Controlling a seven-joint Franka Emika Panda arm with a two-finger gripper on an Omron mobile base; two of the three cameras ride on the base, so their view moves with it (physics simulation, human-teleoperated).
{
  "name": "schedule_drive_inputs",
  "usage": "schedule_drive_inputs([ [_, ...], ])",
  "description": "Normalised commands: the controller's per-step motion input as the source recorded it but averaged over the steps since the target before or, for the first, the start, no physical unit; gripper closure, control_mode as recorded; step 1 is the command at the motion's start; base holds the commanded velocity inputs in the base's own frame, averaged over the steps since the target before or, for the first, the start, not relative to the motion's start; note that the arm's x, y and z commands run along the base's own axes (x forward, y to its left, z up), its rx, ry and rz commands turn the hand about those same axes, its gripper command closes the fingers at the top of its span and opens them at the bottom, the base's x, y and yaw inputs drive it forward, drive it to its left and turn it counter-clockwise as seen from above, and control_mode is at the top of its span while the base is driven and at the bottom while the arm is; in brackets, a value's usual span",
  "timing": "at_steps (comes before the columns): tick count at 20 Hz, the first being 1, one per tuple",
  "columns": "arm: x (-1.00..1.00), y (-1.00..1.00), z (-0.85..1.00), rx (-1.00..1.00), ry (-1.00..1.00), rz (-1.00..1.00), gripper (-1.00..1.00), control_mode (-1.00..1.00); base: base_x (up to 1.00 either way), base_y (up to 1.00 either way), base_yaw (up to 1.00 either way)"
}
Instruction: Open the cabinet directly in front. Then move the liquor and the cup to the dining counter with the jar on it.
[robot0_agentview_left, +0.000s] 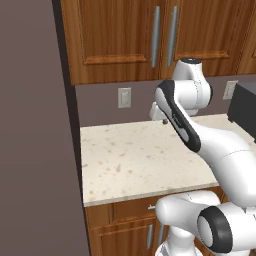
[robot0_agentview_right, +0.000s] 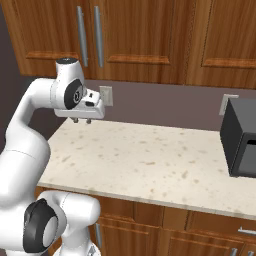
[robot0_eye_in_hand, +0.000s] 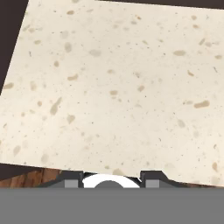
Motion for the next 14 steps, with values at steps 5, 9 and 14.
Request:
schedule_drive_inputs([
  [5, 0.0, 0.0, 0.0, 0.0, 0.0, 0.0, -1.0, -1.0, 0.0, 0.0, 0.0],
  [9, 0.0, 0.0, 0.0, 0.0, 0.0, 0.0, -1.0, -1.0, 0.0, 0.0, 0.0],
  [14, 0.0, 0.0, 0.0, 0.0, 0.0, 0.0, -1.0, -1.0, 0.0, 0.0, 0.0],
])
